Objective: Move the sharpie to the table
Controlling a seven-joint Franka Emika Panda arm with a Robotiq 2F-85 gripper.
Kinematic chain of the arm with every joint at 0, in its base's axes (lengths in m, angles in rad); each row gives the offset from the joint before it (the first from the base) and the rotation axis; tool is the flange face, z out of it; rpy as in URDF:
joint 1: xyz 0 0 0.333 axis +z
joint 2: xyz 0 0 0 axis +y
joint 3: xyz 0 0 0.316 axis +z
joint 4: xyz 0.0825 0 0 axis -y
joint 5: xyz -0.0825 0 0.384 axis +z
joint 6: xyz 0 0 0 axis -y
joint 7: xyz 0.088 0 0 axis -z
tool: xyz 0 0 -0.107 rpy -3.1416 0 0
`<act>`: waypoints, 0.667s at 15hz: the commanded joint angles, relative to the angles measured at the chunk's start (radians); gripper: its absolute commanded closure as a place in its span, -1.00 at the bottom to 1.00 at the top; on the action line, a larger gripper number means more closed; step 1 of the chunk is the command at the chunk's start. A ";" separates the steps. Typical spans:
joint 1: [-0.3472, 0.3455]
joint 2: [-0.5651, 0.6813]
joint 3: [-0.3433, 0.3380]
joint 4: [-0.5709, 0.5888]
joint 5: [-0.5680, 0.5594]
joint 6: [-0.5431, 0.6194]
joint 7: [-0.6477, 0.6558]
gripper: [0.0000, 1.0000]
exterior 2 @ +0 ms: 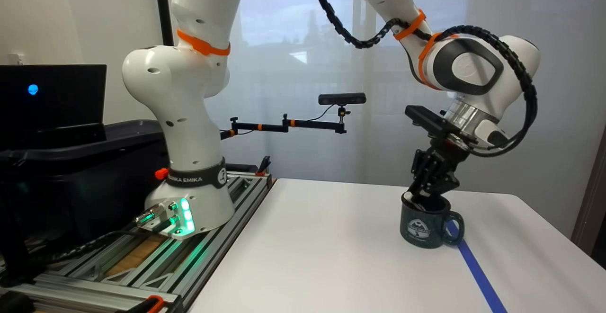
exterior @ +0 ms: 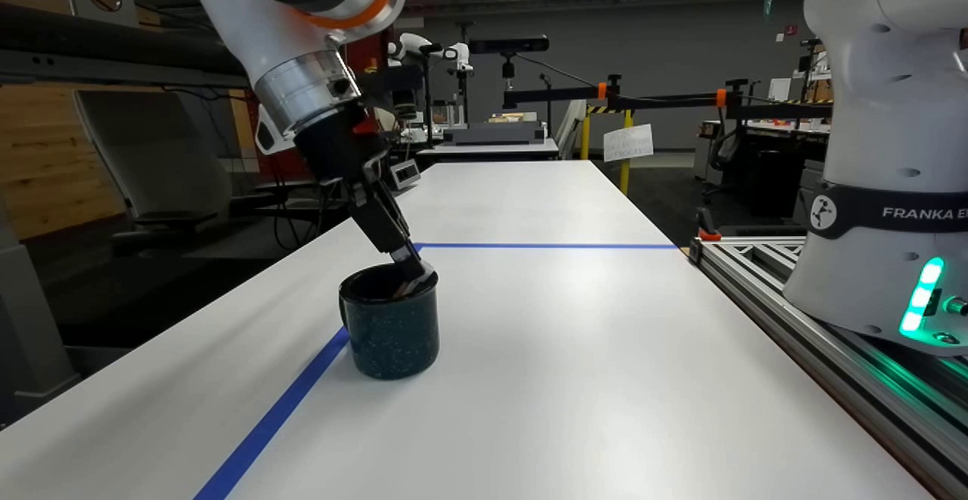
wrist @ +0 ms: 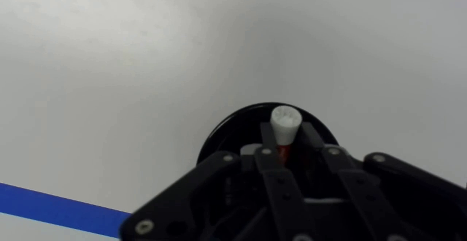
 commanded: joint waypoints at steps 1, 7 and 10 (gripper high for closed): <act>-0.019 -0.038 0.012 0.000 0.029 -0.020 -0.015 0.89; -0.039 -0.196 0.014 -0.076 0.080 -0.006 -0.071 0.89; -0.029 -0.315 0.003 -0.161 0.062 0.034 -0.040 0.89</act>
